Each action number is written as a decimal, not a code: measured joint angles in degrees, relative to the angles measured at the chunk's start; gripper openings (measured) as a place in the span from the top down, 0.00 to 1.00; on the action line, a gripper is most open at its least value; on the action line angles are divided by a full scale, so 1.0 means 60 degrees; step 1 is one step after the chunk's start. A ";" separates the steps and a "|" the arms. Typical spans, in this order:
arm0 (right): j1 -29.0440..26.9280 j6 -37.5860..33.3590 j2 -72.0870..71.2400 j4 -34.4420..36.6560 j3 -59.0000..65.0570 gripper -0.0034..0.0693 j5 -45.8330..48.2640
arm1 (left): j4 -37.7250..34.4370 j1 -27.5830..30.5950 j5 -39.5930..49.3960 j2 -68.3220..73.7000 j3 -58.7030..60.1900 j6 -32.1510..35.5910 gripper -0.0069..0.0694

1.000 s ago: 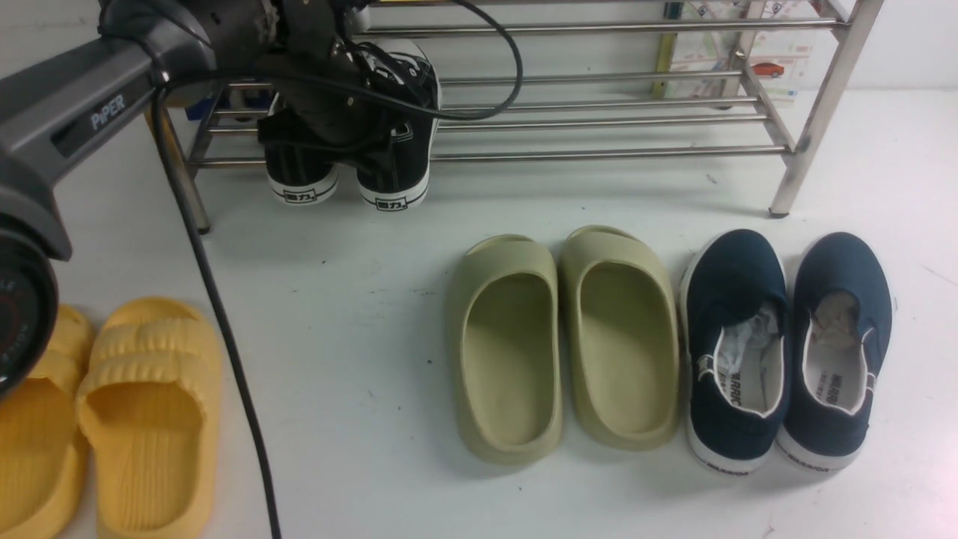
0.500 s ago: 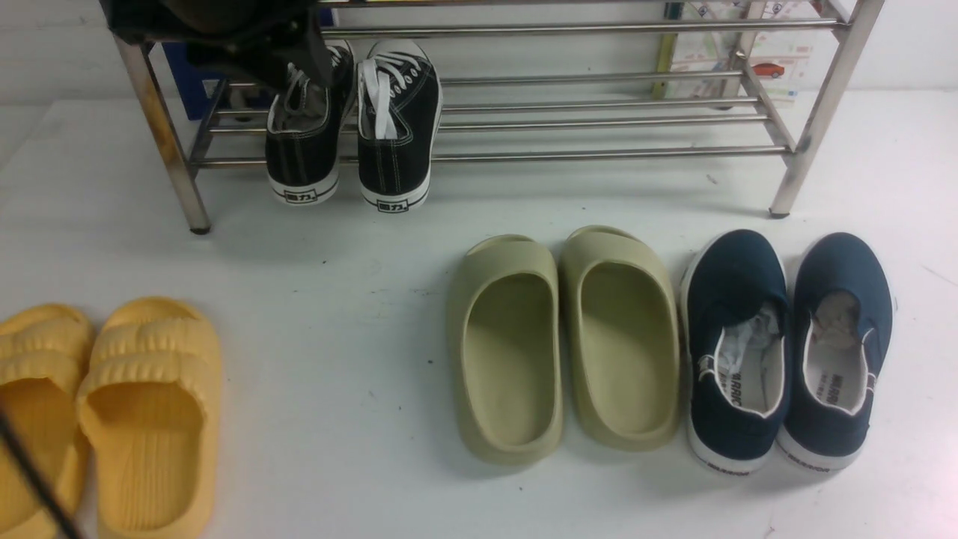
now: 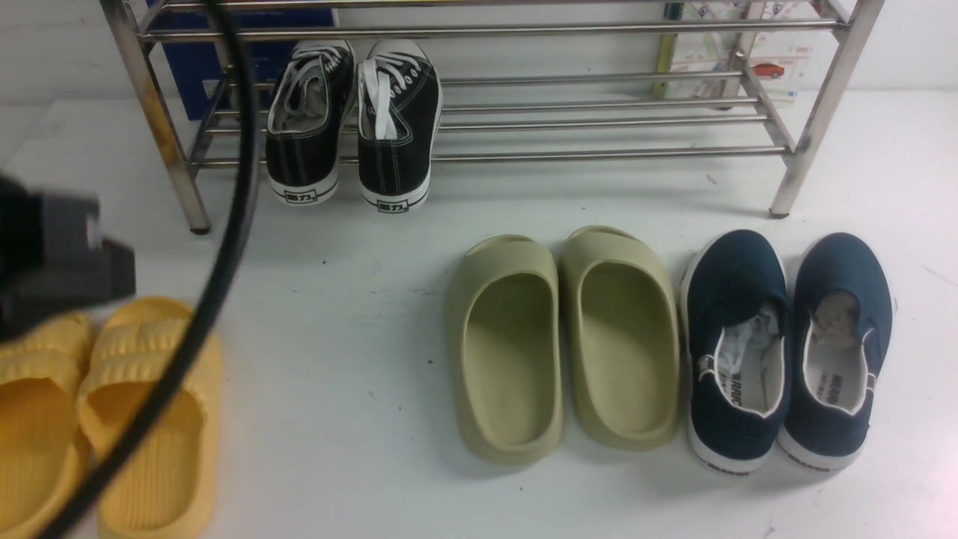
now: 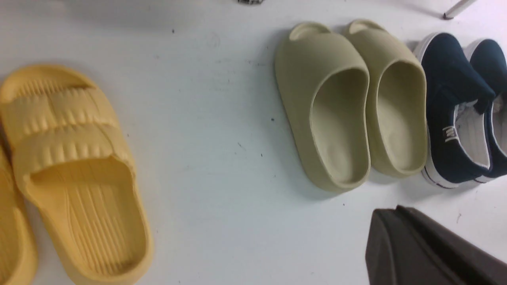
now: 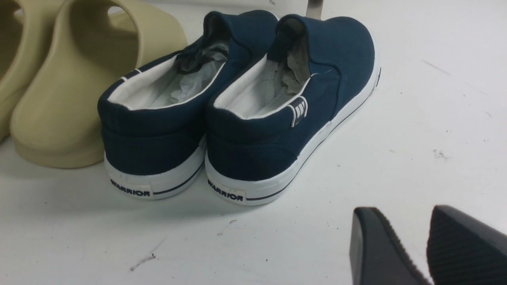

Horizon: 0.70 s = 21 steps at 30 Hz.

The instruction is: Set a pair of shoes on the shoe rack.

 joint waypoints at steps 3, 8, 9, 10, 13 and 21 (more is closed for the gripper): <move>0.0000 0.0000 0.0000 0.0000 0.0000 0.62 0.0000 | -0.0248 0.0000 -0.0983 -0.1323 0.1941 -0.0115 0.93; 0.0000 0.0000 0.0000 0.0000 0.0000 0.62 0.0000 | -0.0228 0.0000 -0.1305 -0.2648 0.3416 -0.0117 0.93; 0.0000 0.0000 0.0000 0.0000 0.0000 0.62 0.0000 | -0.0165 0.0000 -0.1429 -0.2800 0.3562 -0.0125 0.93; 0.0000 0.0000 0.0000 0.0000 0.0000 0.62 0.0000 | -0.0131 0.0000 -0.1576 -0.2907 0.3670 -0.0144 0.93; 0.0000 0.0000 0.0000 0.0000 0.0000 0.62 0.0000 | -0.0027 0.0000 -0.2060 -0.2981 0.3850 -0.0144 0.93; 0.0000 0.0000 0.0000 0.0000 0.0000 0.62 0.0000 | 0.1745 0.0055 -0.5418 -0.3290 0.5303 -0.0287 0.93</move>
